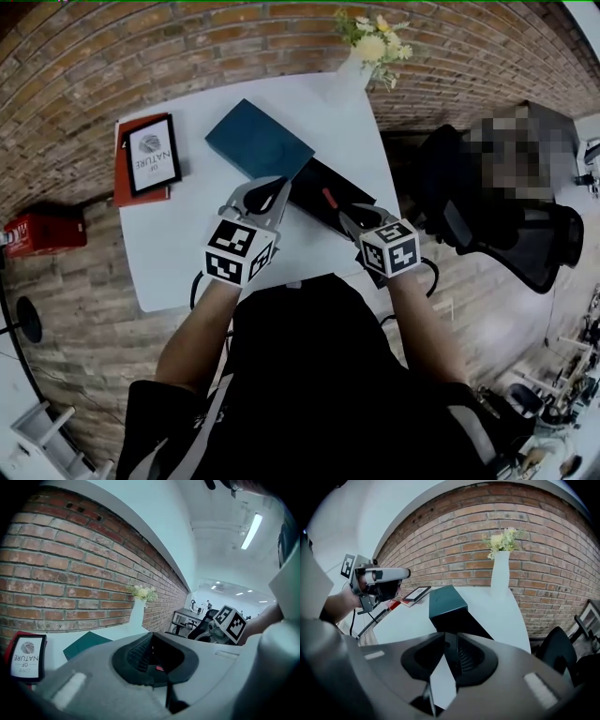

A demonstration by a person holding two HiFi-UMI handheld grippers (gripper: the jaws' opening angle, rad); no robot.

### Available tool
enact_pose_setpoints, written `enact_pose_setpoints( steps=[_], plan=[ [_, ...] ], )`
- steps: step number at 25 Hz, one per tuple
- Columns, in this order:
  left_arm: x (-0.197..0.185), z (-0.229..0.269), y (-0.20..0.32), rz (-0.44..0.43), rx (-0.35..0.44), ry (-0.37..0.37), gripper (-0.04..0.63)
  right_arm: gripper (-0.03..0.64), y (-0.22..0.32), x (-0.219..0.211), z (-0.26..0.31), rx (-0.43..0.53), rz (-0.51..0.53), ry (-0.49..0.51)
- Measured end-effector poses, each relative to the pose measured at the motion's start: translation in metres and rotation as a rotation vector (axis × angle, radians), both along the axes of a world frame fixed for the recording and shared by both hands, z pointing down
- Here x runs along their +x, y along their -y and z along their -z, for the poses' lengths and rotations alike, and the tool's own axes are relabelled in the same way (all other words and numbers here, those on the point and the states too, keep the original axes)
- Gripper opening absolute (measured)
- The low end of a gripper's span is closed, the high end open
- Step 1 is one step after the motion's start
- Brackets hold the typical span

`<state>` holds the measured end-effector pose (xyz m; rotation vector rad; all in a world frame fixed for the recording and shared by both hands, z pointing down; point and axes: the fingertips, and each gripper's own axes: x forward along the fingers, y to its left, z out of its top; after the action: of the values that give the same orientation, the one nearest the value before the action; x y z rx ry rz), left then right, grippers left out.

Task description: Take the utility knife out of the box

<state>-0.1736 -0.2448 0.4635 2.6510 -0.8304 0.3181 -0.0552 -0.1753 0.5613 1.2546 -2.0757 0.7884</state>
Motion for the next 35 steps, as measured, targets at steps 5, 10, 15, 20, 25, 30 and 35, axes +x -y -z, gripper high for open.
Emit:
enact_pose_setpoints(
  steps=[5,10,15,20,25,30,35],
  plan=[
    [-0.003,-0.008,0.005,0.006,-0.021,0.012,0.008,0.101,0.007,-0.005,-0.027,-0.07,0.019,-0.025],
    [-0.002,-0.014,0.016,0.013,-0.035,0.023,0.008,0.121,0.017,-0.004,-0.049,-0.132,0.04,-0.056],
    [-0.002,-0.018,0.027,0.04,-0.05,0.016,0.008,0.133,0.023,-0.005,-0.066,-0.178,0.081,-0.087],
    [-0.006,-0.019,0.034,0.07,-0.078,-0.013,0.008,0.164,0.028,-0.005,-0.082,-0.232,0.109,-0.117],
    [-0.012,-0.016,0.043,0.102,-0.082,-0.04,0.008,0.164,0.031,-0.003,-0.095,-0.271,0.117,-0.155],
    [-0.018,-0.019,0.046,0.12,-0.096,-0.054,0.008,0.161,0.031,-0.003,-0.108,-0.307,0.137,-0.187],
    [-0.023,-0.026,0.047,0.125,-0.111,-0.052,0.008,0.16,0.029,-0.001,-0.119,-0.332,0.133,-0.217]
  ],
)
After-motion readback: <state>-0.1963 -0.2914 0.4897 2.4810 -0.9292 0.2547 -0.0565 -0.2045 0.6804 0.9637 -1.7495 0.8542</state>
